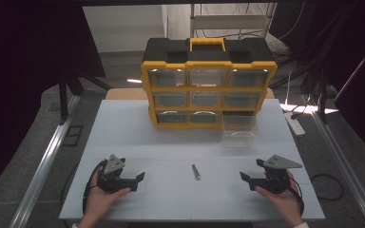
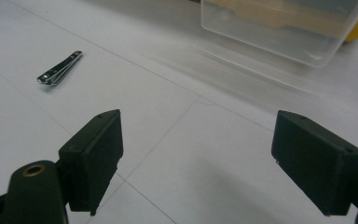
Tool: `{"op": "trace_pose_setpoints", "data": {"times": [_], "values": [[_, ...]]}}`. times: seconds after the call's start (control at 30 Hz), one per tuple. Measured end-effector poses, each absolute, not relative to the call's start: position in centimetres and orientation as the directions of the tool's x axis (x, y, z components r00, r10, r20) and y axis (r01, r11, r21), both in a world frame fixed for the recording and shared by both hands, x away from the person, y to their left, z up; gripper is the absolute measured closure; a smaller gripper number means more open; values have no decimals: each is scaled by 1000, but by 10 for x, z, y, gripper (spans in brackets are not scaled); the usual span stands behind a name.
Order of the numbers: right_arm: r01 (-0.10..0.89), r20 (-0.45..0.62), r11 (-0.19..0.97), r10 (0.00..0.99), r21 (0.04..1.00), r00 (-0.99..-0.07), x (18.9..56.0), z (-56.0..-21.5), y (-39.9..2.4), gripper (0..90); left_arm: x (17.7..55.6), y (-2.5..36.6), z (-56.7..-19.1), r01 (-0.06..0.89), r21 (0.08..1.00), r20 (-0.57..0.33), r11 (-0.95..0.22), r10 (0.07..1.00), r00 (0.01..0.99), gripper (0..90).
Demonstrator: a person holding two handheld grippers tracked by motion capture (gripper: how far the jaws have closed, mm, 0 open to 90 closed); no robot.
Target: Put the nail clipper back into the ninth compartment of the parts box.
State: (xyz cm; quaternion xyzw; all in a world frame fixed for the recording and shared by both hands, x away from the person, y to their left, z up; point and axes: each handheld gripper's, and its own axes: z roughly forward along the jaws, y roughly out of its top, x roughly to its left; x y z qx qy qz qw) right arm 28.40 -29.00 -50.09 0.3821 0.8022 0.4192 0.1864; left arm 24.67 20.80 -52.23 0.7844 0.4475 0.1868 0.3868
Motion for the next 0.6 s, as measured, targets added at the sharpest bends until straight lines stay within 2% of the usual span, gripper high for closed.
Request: {"op": "trace_pose_setpoints", "data": {"times": [0.6], "values": [[413,-33,409,741,814,-671,281,-476,-257,166,250,207,-522,555,775,-46,-301,849,526,79]]}}
